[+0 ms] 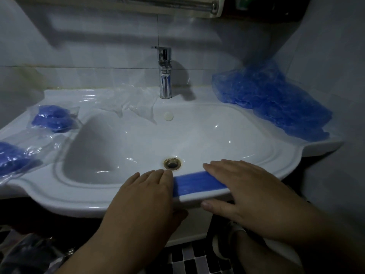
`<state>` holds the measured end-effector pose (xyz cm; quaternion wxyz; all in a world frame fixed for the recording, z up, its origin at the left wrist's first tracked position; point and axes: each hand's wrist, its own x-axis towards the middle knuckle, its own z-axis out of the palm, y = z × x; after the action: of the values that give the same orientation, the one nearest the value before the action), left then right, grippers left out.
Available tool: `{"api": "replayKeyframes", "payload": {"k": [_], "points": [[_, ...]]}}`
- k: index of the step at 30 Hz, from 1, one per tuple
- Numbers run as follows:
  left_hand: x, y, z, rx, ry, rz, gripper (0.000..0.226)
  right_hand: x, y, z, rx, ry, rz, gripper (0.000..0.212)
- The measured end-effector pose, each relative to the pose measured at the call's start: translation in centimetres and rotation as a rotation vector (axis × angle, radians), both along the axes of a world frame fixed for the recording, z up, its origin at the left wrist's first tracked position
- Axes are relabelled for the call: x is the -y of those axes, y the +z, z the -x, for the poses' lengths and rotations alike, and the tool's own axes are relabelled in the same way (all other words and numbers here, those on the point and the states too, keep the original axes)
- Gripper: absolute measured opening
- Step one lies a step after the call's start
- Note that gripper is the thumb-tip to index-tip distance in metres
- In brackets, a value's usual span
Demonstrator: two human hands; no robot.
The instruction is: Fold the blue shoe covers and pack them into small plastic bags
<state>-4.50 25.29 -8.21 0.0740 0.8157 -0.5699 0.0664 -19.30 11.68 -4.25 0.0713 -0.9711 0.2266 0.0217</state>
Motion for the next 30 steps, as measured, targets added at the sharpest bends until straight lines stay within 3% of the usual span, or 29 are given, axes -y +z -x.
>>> {"api": "replayKeyframes", "payload": {"k": [4,7,11,16,21,25,27,30], "points": [[0.1,0.5,0.4,-0.058,0.008,0.001,0.074,0.7,-0.3,0.5,-0.018,-0.01,-0.002,0.079],[0.1,1.8,0.7,-0.194,0.038,0.12,0.085,0.3,-0.2,0.5,0.015,-0.023,-0.028,0.075],[0.0,2.1,0.3,-0.164,-0.103,0.202,0.06,-0.3,0.1,0.8,0.065,-0.069,-0.102,0.08],[-0.2,1.8,0.8,-0.167,-0.072,0.301,0.076,0.0,-0.1,0.8,0.112,-0.033,-0.067,0.076],[0.0,2.1,0.6,-0.017,-0.176,0.333,0.022,0.3,-0.4,0.7,0.19,0.043,-0.038,0.074],[0.0,2.0,0.5,-0.087,-0.165,0.334,0.015,1.1,-0.4,1.0,0.455,0.135,0.002,0.037],[0.0,2.0,0.2,-0.146,-0.139,0.318,0.015,1.5,-0.7,0.9,0.463,0.152,-0.016,0.021],[-0.2,2.1,-0.2,-0.265,-0.078,0.296,0.016,2.3,-1.1,0.8,0.455,0.137,-0.155,0.015]]}}
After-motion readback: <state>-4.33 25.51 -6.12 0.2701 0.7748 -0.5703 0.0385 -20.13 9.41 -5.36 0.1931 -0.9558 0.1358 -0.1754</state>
